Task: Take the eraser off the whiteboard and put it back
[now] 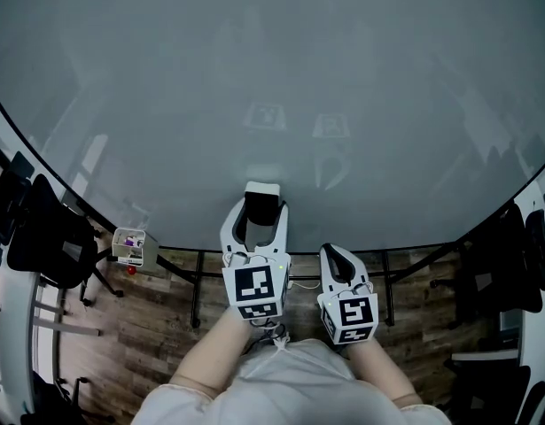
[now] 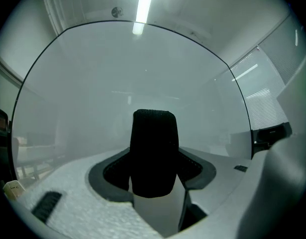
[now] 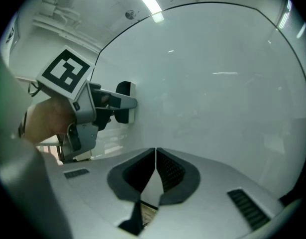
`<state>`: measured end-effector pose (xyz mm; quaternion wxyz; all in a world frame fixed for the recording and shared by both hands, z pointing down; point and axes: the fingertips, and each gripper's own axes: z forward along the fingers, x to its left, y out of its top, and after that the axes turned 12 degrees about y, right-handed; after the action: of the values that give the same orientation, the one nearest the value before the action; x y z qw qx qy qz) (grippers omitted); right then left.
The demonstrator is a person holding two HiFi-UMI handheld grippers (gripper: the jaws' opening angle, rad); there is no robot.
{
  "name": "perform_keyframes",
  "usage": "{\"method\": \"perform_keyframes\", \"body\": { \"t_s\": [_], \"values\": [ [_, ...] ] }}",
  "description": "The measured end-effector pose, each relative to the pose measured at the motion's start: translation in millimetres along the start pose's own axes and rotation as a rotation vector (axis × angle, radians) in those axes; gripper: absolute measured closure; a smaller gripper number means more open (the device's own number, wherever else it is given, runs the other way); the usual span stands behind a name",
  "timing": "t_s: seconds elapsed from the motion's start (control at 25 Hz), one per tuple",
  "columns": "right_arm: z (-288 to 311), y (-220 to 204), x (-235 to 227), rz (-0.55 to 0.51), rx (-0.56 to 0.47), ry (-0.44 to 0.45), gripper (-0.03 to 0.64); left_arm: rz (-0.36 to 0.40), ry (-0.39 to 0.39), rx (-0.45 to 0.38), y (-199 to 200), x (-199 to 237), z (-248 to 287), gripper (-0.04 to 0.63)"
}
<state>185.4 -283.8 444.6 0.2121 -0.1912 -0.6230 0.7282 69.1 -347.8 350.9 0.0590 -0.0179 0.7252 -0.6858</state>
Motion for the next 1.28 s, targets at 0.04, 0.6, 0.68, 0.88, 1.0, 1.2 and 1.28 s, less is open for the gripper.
{"method": "perform_keyframes", "body": {
  "t_s": [0.04, 0.6, 0.68, 0.88, 1.0, 1.2, 1.28],
  "values": [
    [-1, 0, -2, 0.002, -0.001, -0.003, 0.588, 0.01, 0.006, -0.006, 0, 0, 0, 0.334],
    [4, 1, 0, 0.007, -0.005, 0.012, 0.588, 0.05, 0.038, -0.011, -1, -4, 3, 0.33],
    [4, 1, 1, 0.005, -0.007, 0.014, 0.588, 0.044, 0.036, -0.009, -1, -4, 3, 0.328],
    [2, 1, 1, 0.006, -0.007, 0.011, 0.588, 0.046, 0.032, -0.018, 1, -2, 0, 0.324],
    [1, 1, 2, 0.003, -0.004, 0.012, 0.588, 0.054, 0.035, -0.041, 6, 0, -9, 0.322],
    [-1, 1, 9, 0.019, -0.015, 0.025, 0.588, 0.045, 0.009, -0.044, 0, 0, -33, 0.322],
    [0, 0, 15, 0.031, -0.023, 0.039, 0.588, 0.055, 0.011, -0.035, -9, 2, -41, 0.324]
  ]
}}
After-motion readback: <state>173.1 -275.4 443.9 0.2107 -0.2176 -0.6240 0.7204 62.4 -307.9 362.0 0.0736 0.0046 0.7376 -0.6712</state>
